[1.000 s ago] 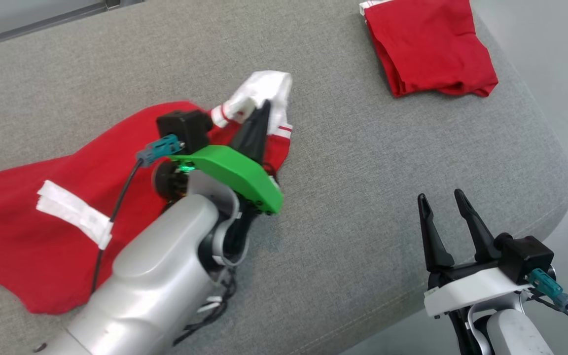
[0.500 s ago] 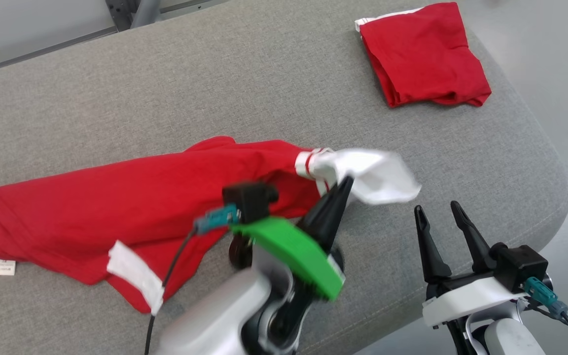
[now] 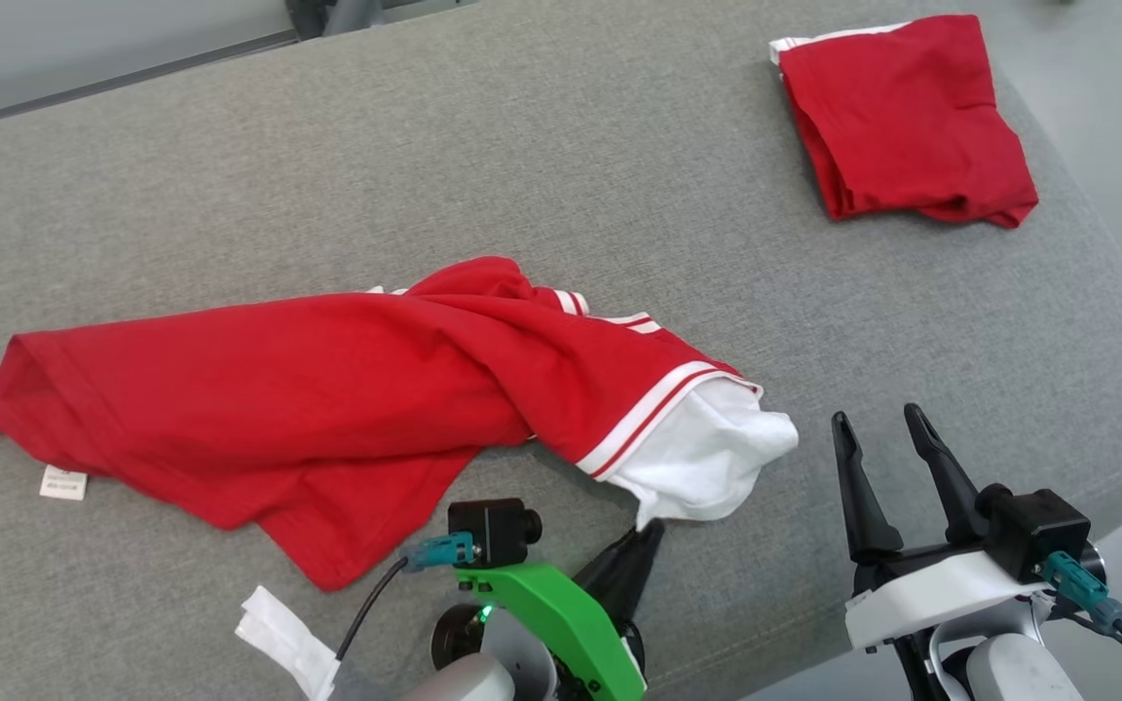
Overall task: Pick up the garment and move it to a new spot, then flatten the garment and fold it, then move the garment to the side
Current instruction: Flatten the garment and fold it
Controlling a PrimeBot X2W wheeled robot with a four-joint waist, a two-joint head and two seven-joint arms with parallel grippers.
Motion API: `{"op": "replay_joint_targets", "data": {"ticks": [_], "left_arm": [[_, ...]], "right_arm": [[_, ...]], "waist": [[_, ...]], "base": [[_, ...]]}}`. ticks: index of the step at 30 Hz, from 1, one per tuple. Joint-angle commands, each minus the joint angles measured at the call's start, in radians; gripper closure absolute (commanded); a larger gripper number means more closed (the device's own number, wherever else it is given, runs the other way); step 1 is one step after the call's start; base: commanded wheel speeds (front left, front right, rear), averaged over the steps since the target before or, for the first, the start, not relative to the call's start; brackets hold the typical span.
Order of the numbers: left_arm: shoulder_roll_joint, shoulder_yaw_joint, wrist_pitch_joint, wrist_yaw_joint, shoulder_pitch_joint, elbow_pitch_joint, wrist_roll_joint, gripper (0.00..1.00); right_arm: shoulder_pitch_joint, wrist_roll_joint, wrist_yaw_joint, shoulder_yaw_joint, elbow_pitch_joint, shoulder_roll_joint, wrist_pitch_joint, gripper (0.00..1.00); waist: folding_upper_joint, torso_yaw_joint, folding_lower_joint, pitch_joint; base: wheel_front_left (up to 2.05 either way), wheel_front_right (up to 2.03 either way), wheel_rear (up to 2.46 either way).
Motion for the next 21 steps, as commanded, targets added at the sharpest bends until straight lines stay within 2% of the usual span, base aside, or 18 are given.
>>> {"op": "replay_joint_targets", "data": {"ticks": [1, 4, 9, 13, 17, 19, 21], "left_arm": [[-0.001, -0.004, 0.004, -0.011, -0.019, -0.002, 0.009, 0.00], [0.030, -0.020, 0.013, -0.008, -0.025, -0.033, 0.032, 0.00], [0.102, -0.017, 0.008, 0.023, 0.012, -0.122, 0.049, 0.00], [0.197, 0.009, -0.036, 0.094, 0.062, -0.212, 0.071, 0.00], [0.278, 0.083, -0.083, 0.175, 0.113, -0.259, 0.094, 0.00], [0.308, 0.113, -0.096, 0.216, 0.125, -0.259, 0.125, 0.00], [0.311, 0.144, -0.101, 0.233, 0.148, -0.257, 0.129, 0.00]], "right_arm": [[0.008, -0.010, -0.001, -0.004, 0.003, -0.001, -0.003, 0.00], [0.021, -0.015, -0.001, -0.007, 0.002, -0.001, -0.003, 0.00], [0.036, -0.016, -0.001, -0.017, -0.001, -0.001, -0.003, 0.00], [0.048, -0.022, -0.001, -0.024, -0.005, -0.001, -0.003, 0.00], [0.047, -0.029, -0.001, -0.026, -0.010, -0.001, -0.003, 0.00], [0.044, -0.032, -0.001, -0.023, -0.013, -0.001, -0.003, 0.00], [0.041, -0.036, -0.001, -0.024, -0.014, -0.001, -0.003, 0.00]], "waist": [[0.0036, 0.022, 0.0000, -0.015], [0.0036, 0.038, 0.0000, -0.025], [0.0036, 0.063, 0.0000, -0.039], [0.0036, 0.091, 0.0000, -0.052], [0.0036, 0.120, 0.0000, -0.057], [0.0036, 0.133, 0.0000, -0.056], [0.0036, 0.145, 0.0000, -0.053]], "base": [[0.00, 0.00, 0.00], [0.00, 0.00, 0.00], [0.00, 0.00, 0.00], [0.00, 0.00, 0.00], [0.00, 0.00, 0.00], [0.00, 0.00, 0.00], [0.00, 0.00, 0.00]]}}
